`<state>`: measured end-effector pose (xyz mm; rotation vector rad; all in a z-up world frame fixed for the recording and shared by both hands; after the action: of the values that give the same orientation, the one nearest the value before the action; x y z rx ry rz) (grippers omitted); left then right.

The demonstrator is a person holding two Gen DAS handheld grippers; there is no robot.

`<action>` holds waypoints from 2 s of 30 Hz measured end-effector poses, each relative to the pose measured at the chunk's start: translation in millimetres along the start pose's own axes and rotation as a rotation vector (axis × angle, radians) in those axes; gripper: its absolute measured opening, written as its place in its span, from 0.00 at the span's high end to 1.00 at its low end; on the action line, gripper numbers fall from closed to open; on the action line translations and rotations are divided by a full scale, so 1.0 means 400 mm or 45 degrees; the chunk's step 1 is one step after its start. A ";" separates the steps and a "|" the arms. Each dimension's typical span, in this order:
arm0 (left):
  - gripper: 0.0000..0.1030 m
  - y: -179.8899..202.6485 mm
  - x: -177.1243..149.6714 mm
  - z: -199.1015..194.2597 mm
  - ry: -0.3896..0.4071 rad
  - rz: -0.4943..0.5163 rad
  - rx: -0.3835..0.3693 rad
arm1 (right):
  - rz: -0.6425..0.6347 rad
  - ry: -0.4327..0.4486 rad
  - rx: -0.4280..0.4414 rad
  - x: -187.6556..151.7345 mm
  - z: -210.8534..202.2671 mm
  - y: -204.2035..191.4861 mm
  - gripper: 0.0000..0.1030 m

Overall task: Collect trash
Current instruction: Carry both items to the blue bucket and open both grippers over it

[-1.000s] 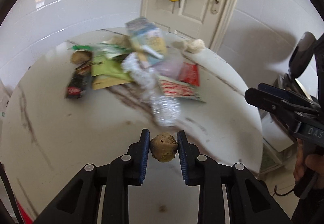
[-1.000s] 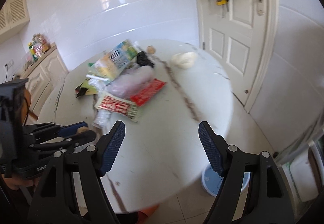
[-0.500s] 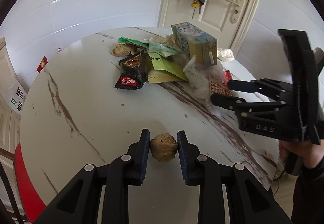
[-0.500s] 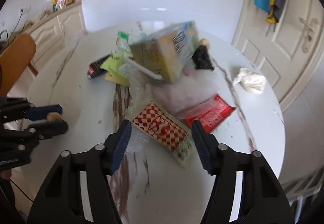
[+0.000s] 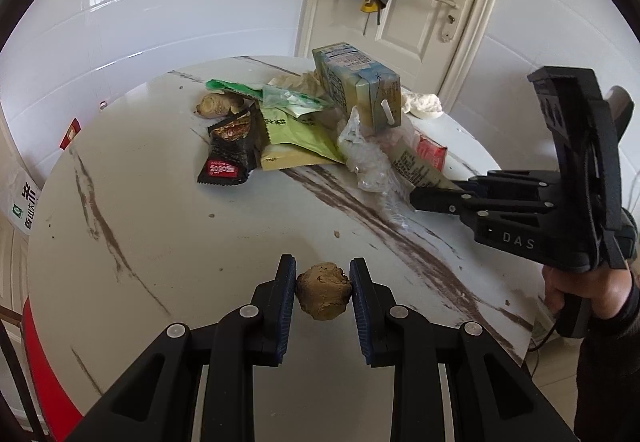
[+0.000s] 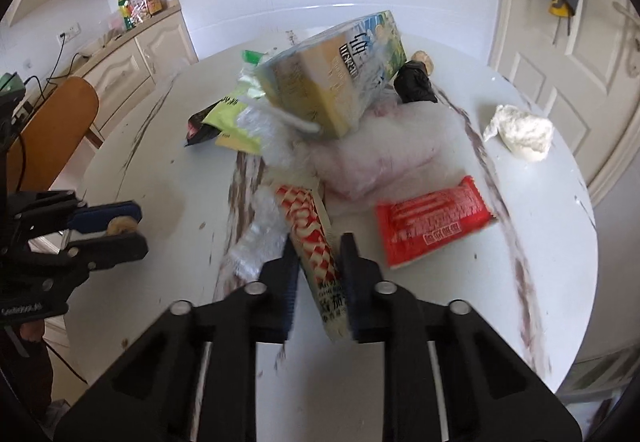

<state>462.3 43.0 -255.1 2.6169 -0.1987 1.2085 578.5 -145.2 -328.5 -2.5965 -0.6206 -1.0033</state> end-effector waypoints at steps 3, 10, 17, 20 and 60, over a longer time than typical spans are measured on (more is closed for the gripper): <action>0.77 0.026 0.006 -0.009 0.008 0.016 -0.014 | 0.050 0.026 0.035 -0.014 -0.025 0.003 0.93; 0.77 0.141 0.023 -0.015 0.019 0.091 -0.081 | 0.184 0.154 0.047 -0.055 -0.149 0.058 0.93; 0.77 0.395 0.059 0.027 0.008 0.234 -0.222 | 0.318 0.283 -0.093 -0.133 -0.337 0.186 0.93; 0.77 0.550 0.074 0.065 -0.002 0.324 -0.300 | 0.399 0.320 -0.209 -0.194 -0.425 0.265 0.93; 0.31 0.797 0.127 0.171 0.086 0.449 -0.234 | 0.685 0.320 -0.442 -0.350 -0.505 0.527 0.40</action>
<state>472.5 -282.9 -205.0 2.4427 -0.7470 1.3111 474.5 -450.7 -303.6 -2.6197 0.3310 -1.2916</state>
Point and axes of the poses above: each gripper's, at about its wrist camera, not at the fingertips, and z roughly the way its jaws point, y to its right, x to its top, the point moved 7 cm from there along z, roughly the way its jaws point, and after that the axes turned 10 degrees about y, right-handed, at the moved point
